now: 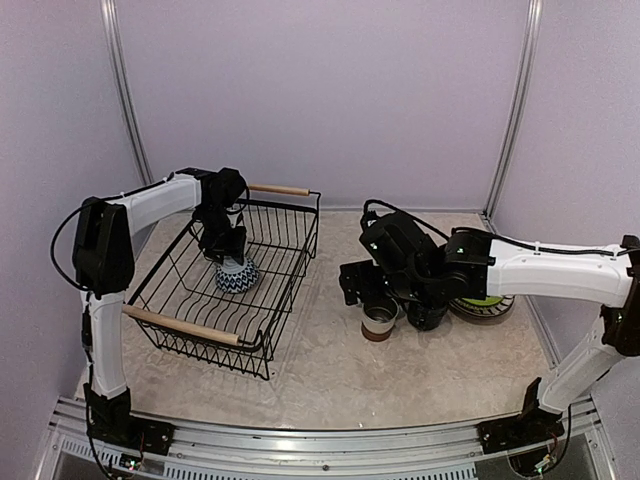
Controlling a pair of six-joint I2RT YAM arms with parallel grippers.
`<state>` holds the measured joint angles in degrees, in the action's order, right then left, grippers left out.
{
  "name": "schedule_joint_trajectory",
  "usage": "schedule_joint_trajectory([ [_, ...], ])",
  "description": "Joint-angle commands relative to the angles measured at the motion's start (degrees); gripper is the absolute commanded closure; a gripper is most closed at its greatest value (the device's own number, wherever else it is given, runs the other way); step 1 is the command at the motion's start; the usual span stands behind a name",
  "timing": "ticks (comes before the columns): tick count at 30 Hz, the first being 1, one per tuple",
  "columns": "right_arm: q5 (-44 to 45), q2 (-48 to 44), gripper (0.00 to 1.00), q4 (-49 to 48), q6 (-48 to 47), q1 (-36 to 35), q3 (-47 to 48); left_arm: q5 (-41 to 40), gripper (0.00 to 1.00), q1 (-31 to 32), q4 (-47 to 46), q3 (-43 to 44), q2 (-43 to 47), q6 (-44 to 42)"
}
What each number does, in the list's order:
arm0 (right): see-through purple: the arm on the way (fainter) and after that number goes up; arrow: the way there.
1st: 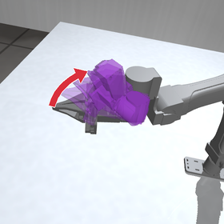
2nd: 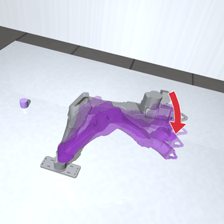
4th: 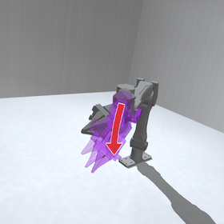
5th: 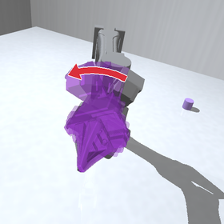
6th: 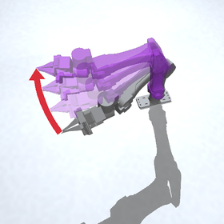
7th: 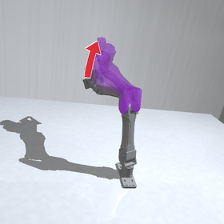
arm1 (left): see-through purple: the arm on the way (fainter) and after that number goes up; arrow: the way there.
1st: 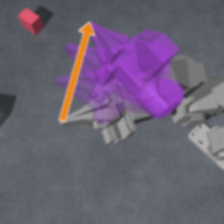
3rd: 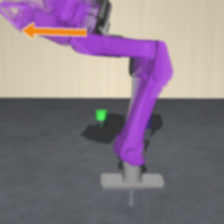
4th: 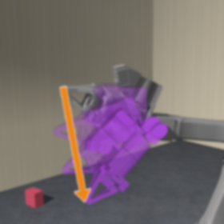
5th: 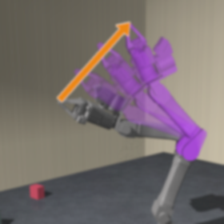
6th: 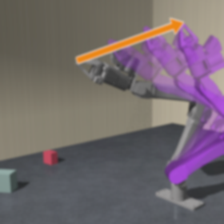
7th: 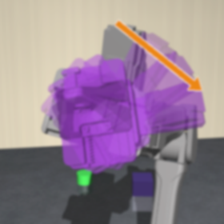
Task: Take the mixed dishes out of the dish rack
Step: Grab the bowl from the dish rack, then pass from the left arm to the right
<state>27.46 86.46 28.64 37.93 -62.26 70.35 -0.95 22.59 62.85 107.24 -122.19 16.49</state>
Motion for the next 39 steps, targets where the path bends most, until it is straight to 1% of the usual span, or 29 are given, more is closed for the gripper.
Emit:
schedule_joint_trajectory([
  [1, 0.4, 2.3, 0.02, -1.1, -1.6, -0.7, 3.4, 0.3, 0.61, 0.2, 1.1, -0.1, 0.8, 0.2],
  [6, -0.7, 4.3, 0.0, -4.6, -2.8, -0.4, 6.2, 0.6, 0.7, 0.1, 0.2, -1.1, 3.2, 0.3],
  [9, -3.2, 5.1, 0.0, -8.5, -3.3, 0.5, 6.5, 1.9, 0.73, 0.0, -0.1, -1.6, 4.5, 0.4],
  [17, -14.2, 7.4, 0.0, -19.3, -3.0, 4.4, 7.4, 4.2, 0.73, -0.7, -1.6, -3.4, 9.0, 1.0],
  [26, -24.1, 13.6, 0.0, -27.9, -1.1, 7.7, 12.8, 10.4, 0.74, -2.1, -5.0, -6.3, 16.1, 2.2],
  [29, -26.8, 16.4, 0.0, -28.5, -0.4, 8.3, 15.6, 11.7, 0.74, -2.3, -6.3, -7.2, 18.6, 2.4],
  [31, -28.8, 18.5, 0.0, -30.7, 0.4, 8.8, 17.4, 12.7, 0.74, -2.5, -7.6, -8.1, 20.3, 2.6],
  [39, -38.4, 24.2, 0.0, -39.5, 6.6, 11.2, 19.1, 16.1, 0.74, -3.2, -11.6, -10.9, 26.8, 3.1],
])
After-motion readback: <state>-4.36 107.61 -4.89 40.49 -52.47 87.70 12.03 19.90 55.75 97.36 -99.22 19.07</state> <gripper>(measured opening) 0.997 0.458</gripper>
